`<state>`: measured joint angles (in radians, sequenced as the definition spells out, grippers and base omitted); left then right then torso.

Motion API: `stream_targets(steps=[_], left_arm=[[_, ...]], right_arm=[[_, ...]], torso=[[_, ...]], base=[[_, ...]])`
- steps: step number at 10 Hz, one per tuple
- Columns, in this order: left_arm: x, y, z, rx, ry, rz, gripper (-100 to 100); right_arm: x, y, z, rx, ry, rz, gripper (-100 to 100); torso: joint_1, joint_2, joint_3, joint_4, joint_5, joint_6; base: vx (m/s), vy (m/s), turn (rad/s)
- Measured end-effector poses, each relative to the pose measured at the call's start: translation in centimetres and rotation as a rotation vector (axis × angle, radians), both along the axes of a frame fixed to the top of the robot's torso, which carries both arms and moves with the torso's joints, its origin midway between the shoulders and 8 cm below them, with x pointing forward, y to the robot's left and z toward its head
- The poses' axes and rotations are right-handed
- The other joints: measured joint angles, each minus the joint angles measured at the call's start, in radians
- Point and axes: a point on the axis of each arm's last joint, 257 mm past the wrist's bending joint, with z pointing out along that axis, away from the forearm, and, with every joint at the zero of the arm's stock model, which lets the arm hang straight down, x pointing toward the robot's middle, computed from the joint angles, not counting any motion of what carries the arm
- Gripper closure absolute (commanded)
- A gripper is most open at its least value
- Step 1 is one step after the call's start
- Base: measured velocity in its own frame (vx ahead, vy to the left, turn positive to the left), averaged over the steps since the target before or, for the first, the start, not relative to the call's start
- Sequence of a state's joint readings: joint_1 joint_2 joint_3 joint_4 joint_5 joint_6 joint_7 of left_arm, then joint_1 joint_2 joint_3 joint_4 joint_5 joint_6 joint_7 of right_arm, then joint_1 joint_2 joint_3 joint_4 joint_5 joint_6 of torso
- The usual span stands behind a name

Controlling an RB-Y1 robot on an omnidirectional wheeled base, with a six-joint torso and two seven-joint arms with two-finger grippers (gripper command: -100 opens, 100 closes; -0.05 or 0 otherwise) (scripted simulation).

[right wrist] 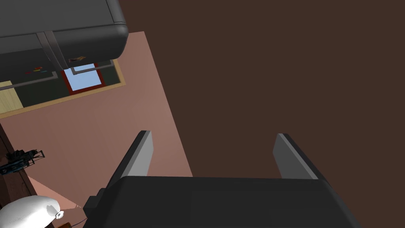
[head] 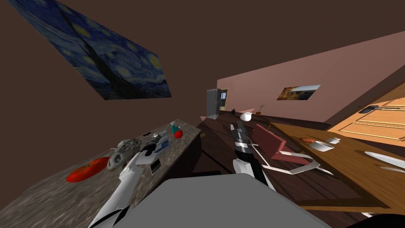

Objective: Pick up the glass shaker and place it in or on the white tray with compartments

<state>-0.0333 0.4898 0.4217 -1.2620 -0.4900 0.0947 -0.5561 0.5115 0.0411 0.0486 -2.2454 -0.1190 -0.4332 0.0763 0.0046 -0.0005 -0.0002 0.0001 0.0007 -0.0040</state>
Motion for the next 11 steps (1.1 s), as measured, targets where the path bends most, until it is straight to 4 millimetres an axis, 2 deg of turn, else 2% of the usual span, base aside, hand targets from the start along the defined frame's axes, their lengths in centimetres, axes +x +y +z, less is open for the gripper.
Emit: stream_targets(steps=[4,5,6,11], left_arm=[[0.0,0.0,0.0,0.0,0.0,0.0,-100],[0.0,0.0,0.0,0.0,0.0,0.0,0],[0.0,0.0,0.0,0.0,0.0,0.0,-100],[1.7,2.5,3.8,0.002,0.002,0.048,-100]], right_arm=[[0.0,0.0,0.0,0.0,0.0,0.0,0],[0.0,0.0,0.0,0.0,0.0,0.0,0],[0.0,0.0,0.0,0.0,0.0,0.0,0],[0.0,0.0,0.0,0.0,0.0,0.0,0]], torso=[[-0.003,0.003,0.002,0.001,-0.001,0.0],[-0.003,0.003,0.002,0.001,-0.001,0.0],[-0.003,0.003,0.002,0.001,-0.001,0.0],[-0.002,0.01,0.006,0.002,-0.001,0.0]], base=[[0.0,0.0,0.0],[0.0,0.0,0.0],[-0.048,-0.007,-0.113],[-0.104,0.005,-0.121]])
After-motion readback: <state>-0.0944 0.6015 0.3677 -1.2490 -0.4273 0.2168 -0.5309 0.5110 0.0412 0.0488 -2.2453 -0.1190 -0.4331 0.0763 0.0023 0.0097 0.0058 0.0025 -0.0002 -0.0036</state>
